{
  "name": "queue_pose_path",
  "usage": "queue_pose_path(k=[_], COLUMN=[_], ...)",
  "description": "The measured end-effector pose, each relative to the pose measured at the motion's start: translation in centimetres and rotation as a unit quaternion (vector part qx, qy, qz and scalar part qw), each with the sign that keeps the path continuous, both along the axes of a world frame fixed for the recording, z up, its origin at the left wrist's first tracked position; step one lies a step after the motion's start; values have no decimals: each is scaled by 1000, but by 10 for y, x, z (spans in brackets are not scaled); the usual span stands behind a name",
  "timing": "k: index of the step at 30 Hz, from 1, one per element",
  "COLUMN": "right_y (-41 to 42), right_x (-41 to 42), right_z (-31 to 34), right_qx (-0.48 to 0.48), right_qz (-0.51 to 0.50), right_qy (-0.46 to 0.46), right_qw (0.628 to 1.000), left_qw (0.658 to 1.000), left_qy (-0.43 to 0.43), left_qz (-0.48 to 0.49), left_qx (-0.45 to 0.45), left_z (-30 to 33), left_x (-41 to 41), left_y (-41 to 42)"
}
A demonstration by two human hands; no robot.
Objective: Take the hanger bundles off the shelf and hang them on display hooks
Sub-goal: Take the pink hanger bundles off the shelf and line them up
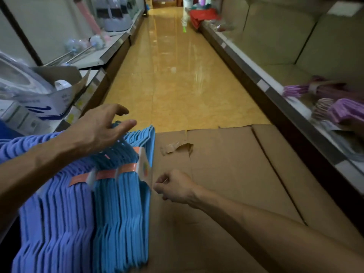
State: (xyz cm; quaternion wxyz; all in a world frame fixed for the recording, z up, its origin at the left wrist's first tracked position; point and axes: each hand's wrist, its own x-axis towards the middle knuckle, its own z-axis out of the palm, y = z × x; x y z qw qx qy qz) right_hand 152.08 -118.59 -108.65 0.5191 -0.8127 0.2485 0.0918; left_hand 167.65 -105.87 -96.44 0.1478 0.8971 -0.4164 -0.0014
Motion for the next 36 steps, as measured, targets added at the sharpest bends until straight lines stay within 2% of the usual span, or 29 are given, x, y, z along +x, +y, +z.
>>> queue_pose_path(k=[6, 10, 14, 18, 23, 32, 36], right_y=[-48, -81, -102, -119, -156, -237, -273], right_x=[-48, -93, -132, -166, -206, -247, -268], right_z=[46, 88, 113, 118, 123, 126, 120], right_qx=[-84, -155, -194, -193, -243, -289, -331], right_qz=[-19, 11, 8, -63, -156, -353, -420], right_qy=[-17, 9, 23, -15, -38, -98, -34], right_qw=[996, 988, 981, 979, 957, 885, 844], left_qw=[994, 982, 952, 923, 889, 820, 819], left_qy=[18, 88, 180, 244, 317, 447, 441], left_qz=[-84, -97, -110, -145, -169, -151, -179], left_qx=[-67, -136, -221, -259, -285, -323, -319], left_z=[23, 29, 29, 31, 50, 68, 56], left_x=[-41, -61, -89, -125, -166, -225, -233], left_y=[-31, -55, -81, -108, -148, -206, -215])
